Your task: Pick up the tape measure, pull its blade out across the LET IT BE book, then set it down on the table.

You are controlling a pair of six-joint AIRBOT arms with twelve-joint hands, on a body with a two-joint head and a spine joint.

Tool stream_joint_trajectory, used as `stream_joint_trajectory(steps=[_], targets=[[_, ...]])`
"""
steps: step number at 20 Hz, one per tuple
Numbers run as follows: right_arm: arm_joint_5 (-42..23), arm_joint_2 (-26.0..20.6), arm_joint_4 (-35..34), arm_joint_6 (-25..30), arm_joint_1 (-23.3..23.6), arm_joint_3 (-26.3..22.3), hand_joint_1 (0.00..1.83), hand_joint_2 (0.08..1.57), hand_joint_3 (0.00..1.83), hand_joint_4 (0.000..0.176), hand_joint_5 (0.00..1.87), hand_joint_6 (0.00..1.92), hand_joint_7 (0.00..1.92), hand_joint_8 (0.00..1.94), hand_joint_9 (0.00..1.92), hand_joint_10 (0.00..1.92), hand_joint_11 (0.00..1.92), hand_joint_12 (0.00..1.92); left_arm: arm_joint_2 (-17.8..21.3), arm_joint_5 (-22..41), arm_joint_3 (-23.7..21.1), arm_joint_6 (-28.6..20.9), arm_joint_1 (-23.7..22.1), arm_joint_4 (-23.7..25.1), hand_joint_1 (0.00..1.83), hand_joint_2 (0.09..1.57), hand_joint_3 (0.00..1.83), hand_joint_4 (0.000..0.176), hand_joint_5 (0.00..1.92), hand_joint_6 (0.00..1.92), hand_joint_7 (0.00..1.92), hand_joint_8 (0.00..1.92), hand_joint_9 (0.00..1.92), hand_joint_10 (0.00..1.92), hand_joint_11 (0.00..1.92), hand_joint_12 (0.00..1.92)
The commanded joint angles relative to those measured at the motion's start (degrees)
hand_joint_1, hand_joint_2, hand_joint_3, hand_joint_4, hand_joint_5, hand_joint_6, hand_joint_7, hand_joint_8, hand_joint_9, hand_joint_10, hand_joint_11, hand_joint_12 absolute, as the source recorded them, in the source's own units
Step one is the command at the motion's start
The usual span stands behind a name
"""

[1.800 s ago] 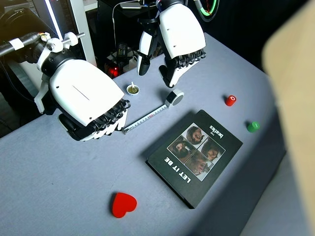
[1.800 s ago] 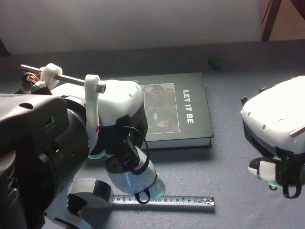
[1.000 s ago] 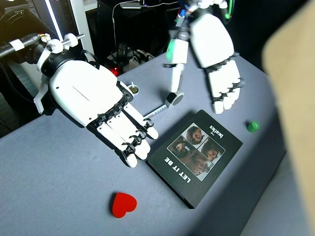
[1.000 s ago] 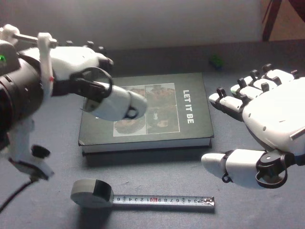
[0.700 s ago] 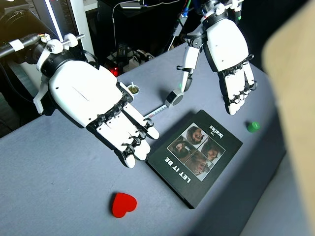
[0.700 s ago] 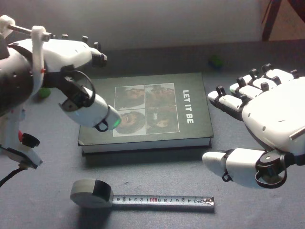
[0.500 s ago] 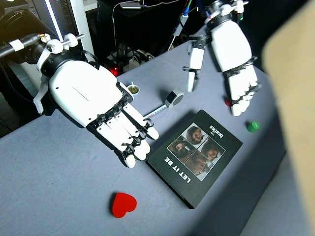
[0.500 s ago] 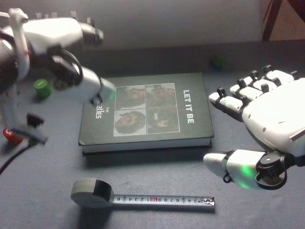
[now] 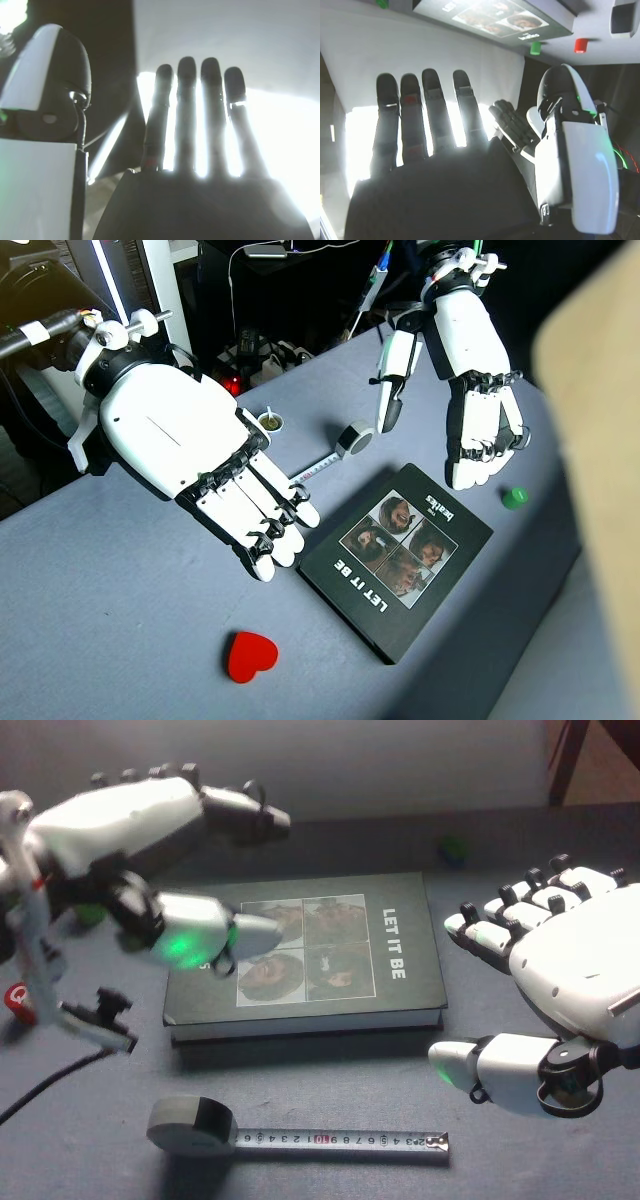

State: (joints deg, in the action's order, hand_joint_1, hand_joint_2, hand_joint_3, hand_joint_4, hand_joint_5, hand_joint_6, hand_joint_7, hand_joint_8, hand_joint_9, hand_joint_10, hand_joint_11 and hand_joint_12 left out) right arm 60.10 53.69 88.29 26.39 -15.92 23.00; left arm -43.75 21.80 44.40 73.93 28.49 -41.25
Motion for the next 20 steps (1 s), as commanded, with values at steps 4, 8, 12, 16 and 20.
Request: stream_joint_trajectory(steps=[4, 8, 12, 16, 20], targets=[[1.3, -0.1, 5.2, 0.2, 0.3, -0.2, 0.0, 1.14, 0.0, 0.076, 0.11, 0.0, 0.13, 0.0, 0.11, 0.01, 0.0, 0.57, 3.4, 6.7, -0.8, -16.0, 5.9, 13.7, 0.79, 1.07, 0.0, 0.0, 0.38, 0.0, 0.41, 0.0, 0.37, 0.0, 0.0, 0.86], [1.3, -0.1, 5.2, 0.2, 0.3, -0.2, 0.0, 1.15, 0.0, 0.057, 0.21, 0.02, 0.23, 0.01, 0.2, 0.01, 0.0, 0.71, 6.2, 7.8, -1.6, -28.4, 11.5, 26.4, 0.81, 1.08, 0.0, 0.0, 0.39, 0.01, 0.39, 0.0, 0.35, 0.0, 0.0, 0.83], [1.3, -0.1, 5.2, 0.2, 0.2, -0.2, 0.0, 1.16, 0.0, 0.038, 0.25, 0.01, 0.27, 0.01, 0.22, 0.01, 0.0, 0.76, 6.5, 15.7, -1.8, -33.2, 18.1, 29.5, 0.81, 1.09, 0.0, 0.0, 0.38, 0.0, 0.37, 0.0, 0.33, 0.0, 0.0, 0.85], [1.3, -0.1, 5.3, 0.2, 0.2, -0.2, 0.0, 1.17, 0.0, 0.024, 0.24, 0.0, 0.27, 0.0, 0.23, 0.0, 0.0, 0.76, 5.6, 22.5, -1.4, -38.2, 24.1, 32.0, 0.8, 1.11, 0.01, 0.0, 0.44, 0.01, 0.44, 0.01, 0.4, 0.01, 0.03, 0.86], [1.3, -0.1, 5.3, 0.2, 0.2, -0.2, 0.05, 1.16, 0.0, 0.023, 0.26, 0.01, 0.27, 0.0, 0.22, 0.0, 0.0, 0.75, 3.7, 30.0, -0.2, -43.3, 29.8, 32.8, 0.81, 1.12, 0.0, 0.0, 0.47, 0.01, 0.47, 0.01, 0.43, 0.01, 0.08, 0.85]])
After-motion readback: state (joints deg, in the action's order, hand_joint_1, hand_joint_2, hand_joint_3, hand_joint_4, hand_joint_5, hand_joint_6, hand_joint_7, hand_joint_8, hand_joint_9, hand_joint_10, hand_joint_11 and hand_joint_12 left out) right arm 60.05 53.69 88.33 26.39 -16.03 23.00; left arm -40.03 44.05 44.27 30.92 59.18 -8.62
